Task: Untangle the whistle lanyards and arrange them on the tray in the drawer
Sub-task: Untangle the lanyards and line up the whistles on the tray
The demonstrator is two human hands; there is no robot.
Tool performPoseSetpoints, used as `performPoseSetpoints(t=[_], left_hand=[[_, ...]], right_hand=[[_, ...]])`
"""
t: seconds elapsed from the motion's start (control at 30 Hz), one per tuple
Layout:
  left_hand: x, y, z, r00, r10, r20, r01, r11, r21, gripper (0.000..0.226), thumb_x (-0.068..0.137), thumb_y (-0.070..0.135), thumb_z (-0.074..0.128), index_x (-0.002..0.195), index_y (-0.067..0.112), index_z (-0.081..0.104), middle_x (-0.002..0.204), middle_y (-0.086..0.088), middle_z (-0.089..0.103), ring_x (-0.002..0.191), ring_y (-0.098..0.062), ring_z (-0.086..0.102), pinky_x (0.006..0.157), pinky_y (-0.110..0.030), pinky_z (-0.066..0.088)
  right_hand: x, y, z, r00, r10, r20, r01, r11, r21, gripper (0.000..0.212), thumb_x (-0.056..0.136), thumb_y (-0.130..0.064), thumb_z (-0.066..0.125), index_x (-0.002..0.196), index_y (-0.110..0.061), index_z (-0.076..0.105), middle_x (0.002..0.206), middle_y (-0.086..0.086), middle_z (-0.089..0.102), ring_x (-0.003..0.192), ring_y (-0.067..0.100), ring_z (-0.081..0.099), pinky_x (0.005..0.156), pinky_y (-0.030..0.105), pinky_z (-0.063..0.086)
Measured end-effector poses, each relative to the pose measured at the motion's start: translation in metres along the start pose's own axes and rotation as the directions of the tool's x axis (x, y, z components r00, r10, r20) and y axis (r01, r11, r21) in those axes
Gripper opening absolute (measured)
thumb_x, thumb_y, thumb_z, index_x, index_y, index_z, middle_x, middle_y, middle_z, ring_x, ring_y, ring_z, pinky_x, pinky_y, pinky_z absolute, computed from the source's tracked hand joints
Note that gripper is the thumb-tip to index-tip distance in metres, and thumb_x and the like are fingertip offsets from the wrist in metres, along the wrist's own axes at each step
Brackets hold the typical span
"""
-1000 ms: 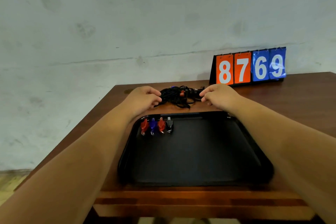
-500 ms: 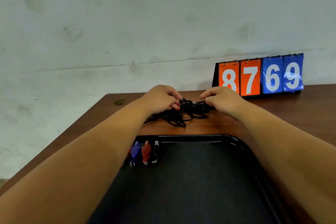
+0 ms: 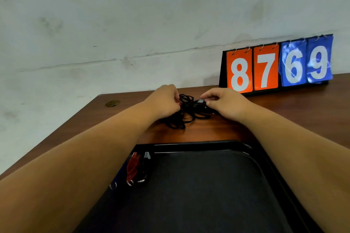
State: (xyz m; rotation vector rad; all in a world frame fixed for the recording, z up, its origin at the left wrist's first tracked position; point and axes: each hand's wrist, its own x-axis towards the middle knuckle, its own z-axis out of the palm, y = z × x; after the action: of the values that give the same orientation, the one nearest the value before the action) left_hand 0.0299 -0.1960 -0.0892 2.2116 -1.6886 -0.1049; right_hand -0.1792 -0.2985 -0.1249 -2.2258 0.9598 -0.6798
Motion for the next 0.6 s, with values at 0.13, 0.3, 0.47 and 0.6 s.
performPoseSetpoints(t=[0.13,0.3,0.47,0.6], left_hand=[[0.009,0.001,0.002,0.999,-0.028,0.032,0.026,0.998,0.052,0.034,0.093,0.027,0.076,0.122,0.020,0.060,0.115,-0.003,0.062,0.099,-0.021,0.062,0.075,-0.031,0.049],[0.010,0.005,0.004,0.999,0.028,0.042,-0.033,0.992,0.125,0.029,0.097,0.024,0.073,0.125,0.024,0.070,0.122,-0.002,0.067,0.105,-0.021,0.060,0.082,-0.030,0.047],[0.008,0.006,-0.001,1.000,0.025,-0.016,-0.024,0.998,0.051,0.026,0.100,0.034,0.074,0.124,0.025,0.075,0.124,0.001,0.070,0.110,-0.018,0.063,0.088,-0.028,0.048],[0.004,0.006,-0.009,0.998,-0.004,-0.057,0.002,0.999,-0.036,0.021,0.099,0.040,0.074,0.112,0.025,0.080,0.113,0.007,0.071,0.106,-0.014,0.063,0.082,-0.027,0.045]], right_hand=[[0.001,0.002,0.000,0.997,0.005,0.071,-0.004,1.000,-0.017,0.045,0.103,-0.019,0.070,0.145,-0.034,0.065,0.129,-0.012,0.066,0.119,0.008,0.062,0.094,0.020,0.046],[0.000,0.001,0.001,0.996,-0.010,0.092,0.013,0.999,-0.033,0.045,0.101,-0.014,0.073,0.142,-0.033,0.068,0.128,-0.010,0.066,0.117,0.010,0.061,0.095,0.021,0.046],[-0.002,0.000,-0.001,0.999,-0.033,0.017,0.033,0.999,-0.018,0.040,0.102,-0.011,0.069,0.138,-0.030,0.071,0.129,-0.008,0.068,0.116,0.010,0.062,0.107,0.028,0.050],[-0.003,-0.002,-0.006,0.999,-0.036,-0.020,0.036,0.999,-0.003,0.043,0.107,-0.016,0.065,0.148,-0.028,0.065,0.153,-0.001,0.060,0.136,0.019,0.056,0.115,0.034,0.042]])
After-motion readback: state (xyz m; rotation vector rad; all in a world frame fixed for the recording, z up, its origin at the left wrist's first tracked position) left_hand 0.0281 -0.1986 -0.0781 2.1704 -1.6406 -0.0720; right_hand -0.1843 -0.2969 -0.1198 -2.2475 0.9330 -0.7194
